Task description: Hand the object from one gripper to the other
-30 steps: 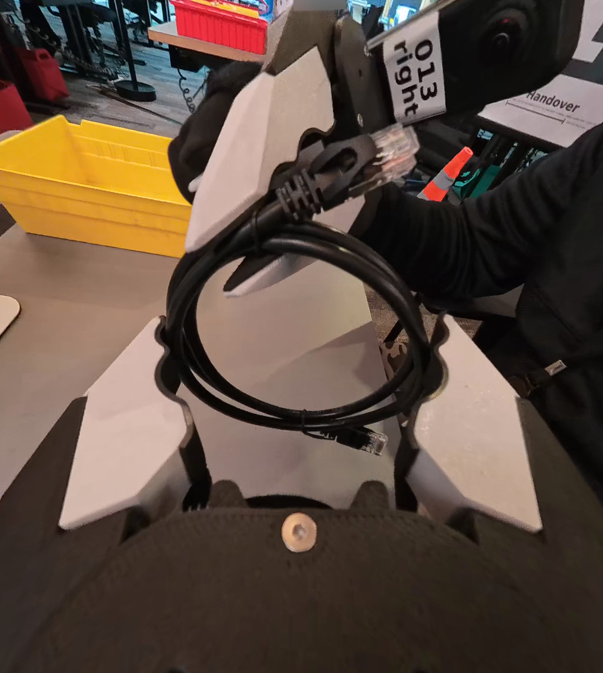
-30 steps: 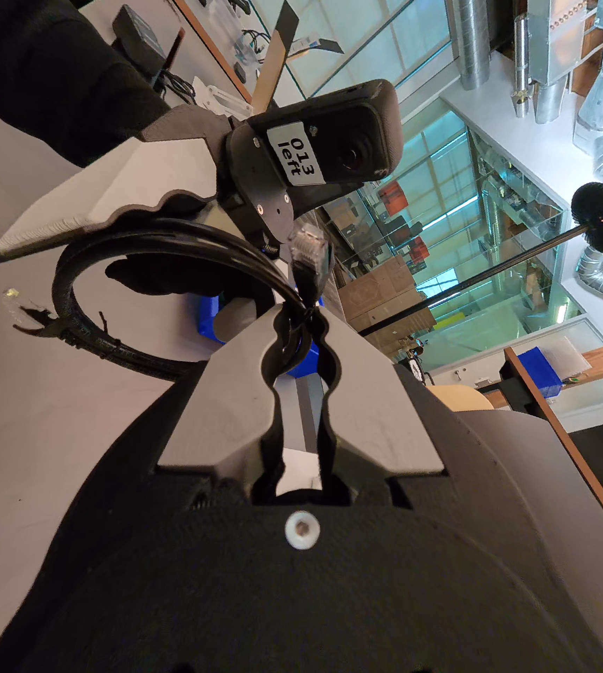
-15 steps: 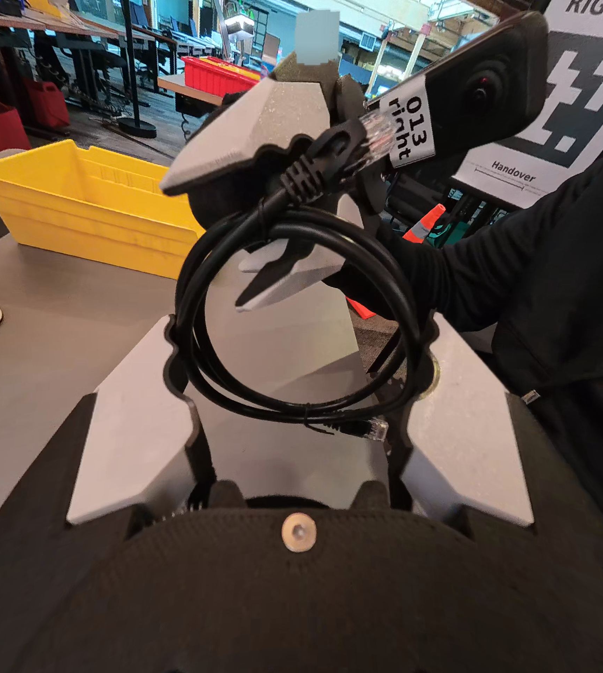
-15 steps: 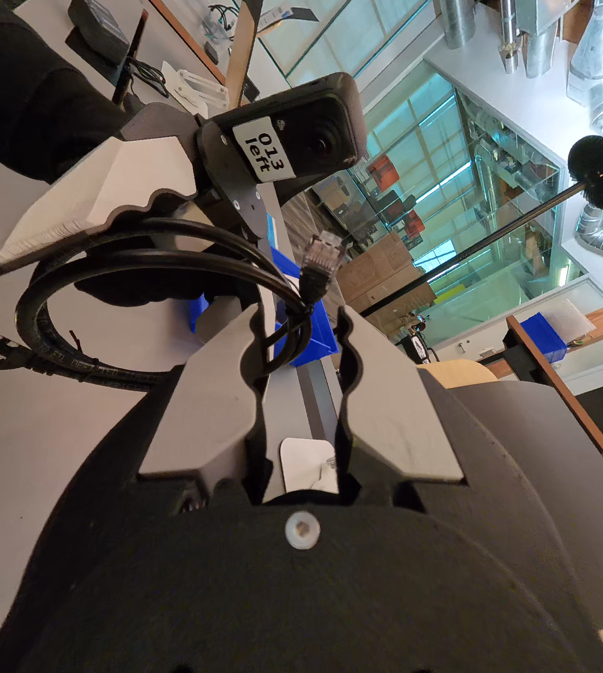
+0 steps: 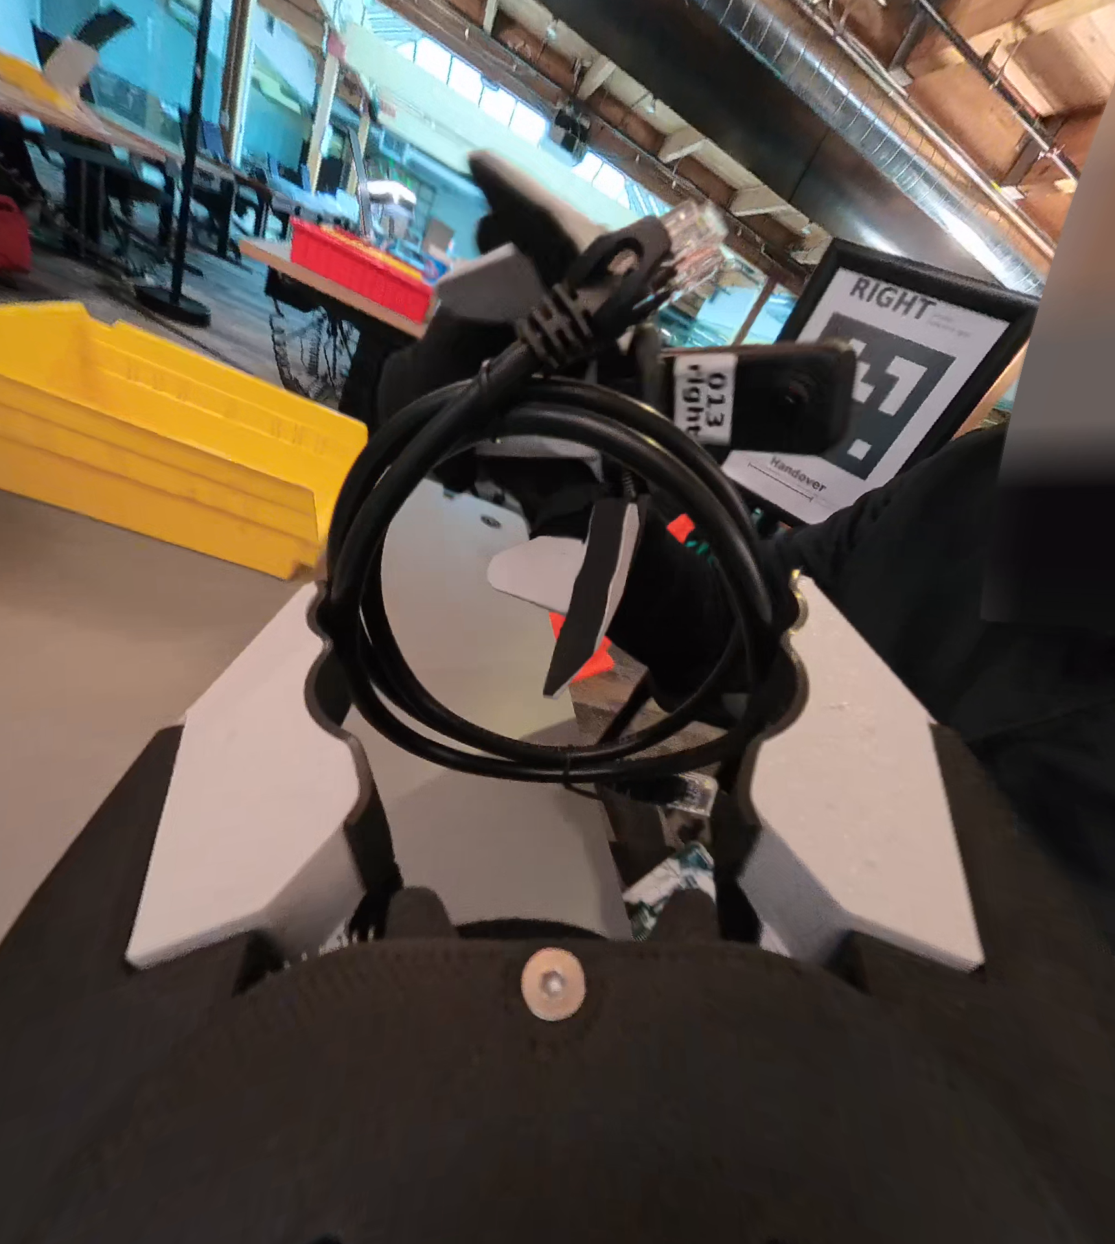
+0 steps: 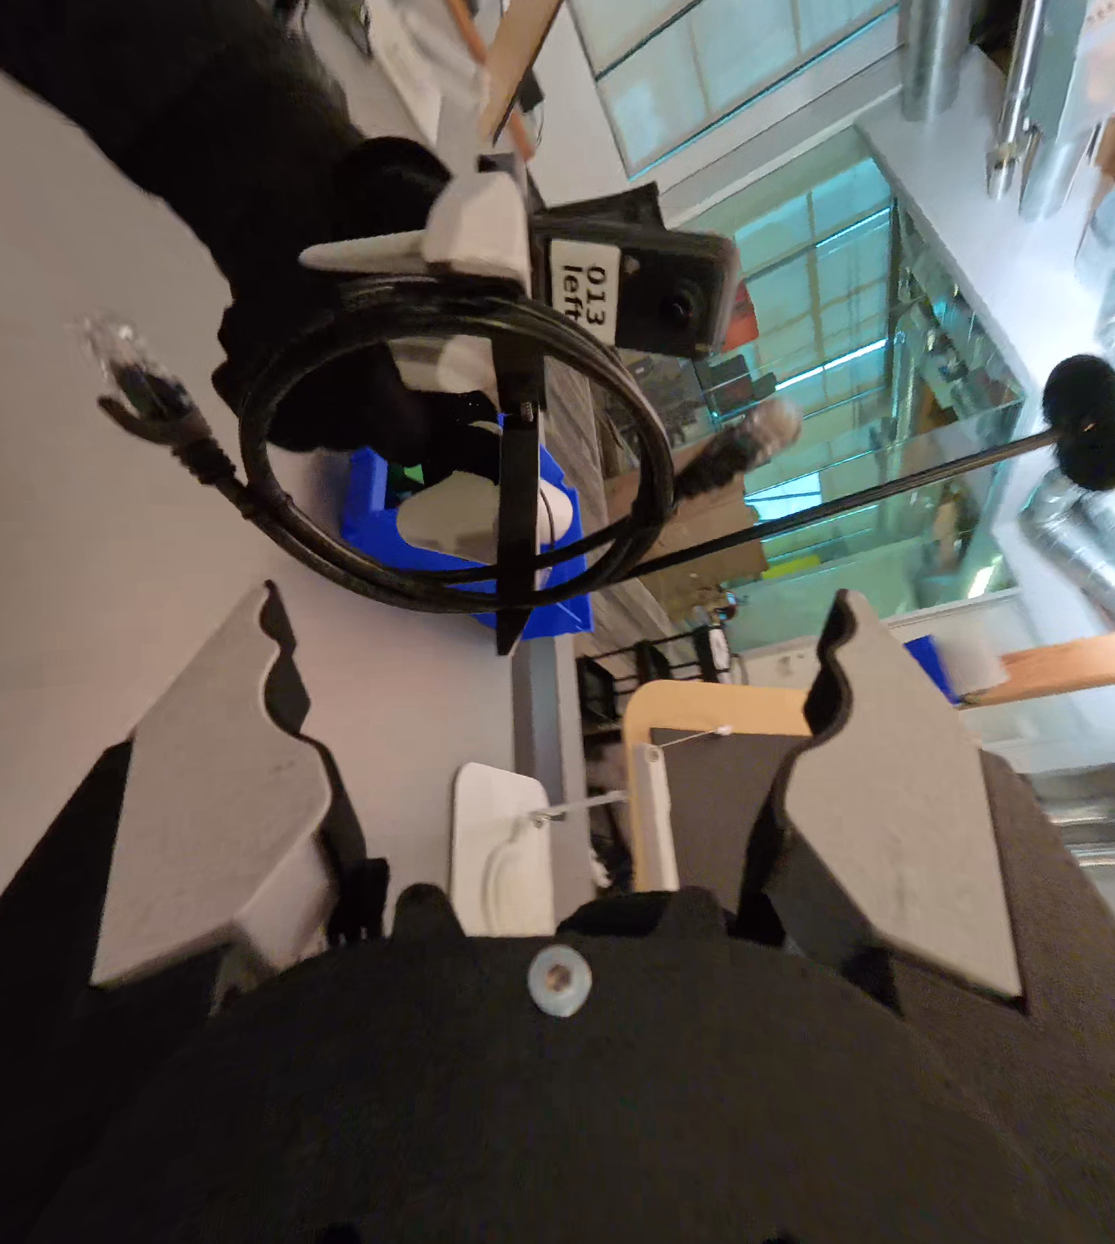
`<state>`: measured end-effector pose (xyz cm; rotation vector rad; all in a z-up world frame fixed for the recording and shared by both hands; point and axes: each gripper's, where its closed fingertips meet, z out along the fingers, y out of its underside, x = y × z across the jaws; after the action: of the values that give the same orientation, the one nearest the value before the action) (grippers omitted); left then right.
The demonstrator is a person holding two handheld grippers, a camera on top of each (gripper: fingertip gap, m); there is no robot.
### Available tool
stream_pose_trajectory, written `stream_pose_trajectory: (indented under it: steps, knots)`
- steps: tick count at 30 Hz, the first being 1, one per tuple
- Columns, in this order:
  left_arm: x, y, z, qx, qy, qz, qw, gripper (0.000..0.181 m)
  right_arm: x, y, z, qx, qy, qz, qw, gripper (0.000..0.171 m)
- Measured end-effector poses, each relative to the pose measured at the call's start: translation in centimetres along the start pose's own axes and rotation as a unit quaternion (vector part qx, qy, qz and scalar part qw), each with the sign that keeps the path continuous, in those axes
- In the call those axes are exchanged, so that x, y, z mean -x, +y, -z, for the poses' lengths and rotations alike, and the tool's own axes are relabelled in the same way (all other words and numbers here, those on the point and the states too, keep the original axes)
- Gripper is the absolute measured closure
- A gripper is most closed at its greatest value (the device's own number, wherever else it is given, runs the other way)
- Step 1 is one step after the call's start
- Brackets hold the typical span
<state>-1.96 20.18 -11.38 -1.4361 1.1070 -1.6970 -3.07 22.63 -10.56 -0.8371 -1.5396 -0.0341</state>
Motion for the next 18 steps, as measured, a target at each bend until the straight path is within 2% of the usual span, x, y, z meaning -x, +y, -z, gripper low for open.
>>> stream_pose_trajectory:
  steps: [4, 8, 11, 15, 17, 18]
  knots:
    - [0.2, 1.6, 0.9, 0.038, 0.024, 0.051, 0.998, 0.056, 1.4, -1.7, -0.7, 0.028, 0.012, 0.138, 0.99, 0.012]
    - [-0.3, 1.9, 1.0, 0.056, 0.059, 0.083, 0.993, 0.056, 2.8, -2.5, -1.5, 0.046, 0.031, 0.241, 0.969, 0.011]
    - [-0.7, 2.2, 0.5, 0.077, 0.081, 0.102, 0.988, 0.055, 3.4, -2.1, -2.2, 0.046, 0.018, 0.238, 0.97, 0.011]
    - [-1.4, 1.7, -0.3, 0.067, 0.112, 0.115, 0.985, 0.055, 4.7, -1.4, -3.4, 0.052, 0.008, 0.227, 0.973, 0.012]
    - [-1.6, 2.7, -0.8, 0.086, 0.123, 0.128, 0.98, 0.053, 5.4, -0.9, -3.8, 0.063, 0.004, 0.23, 0.971, 0.017]
    - [-1.6, 3.4, -1.1, 0.097, 0.129, 0.142, 0.977, 0.053, 5.5, -0.5, -4.0, 0.074, 0.005, 0.24, 0.968, 0.027]
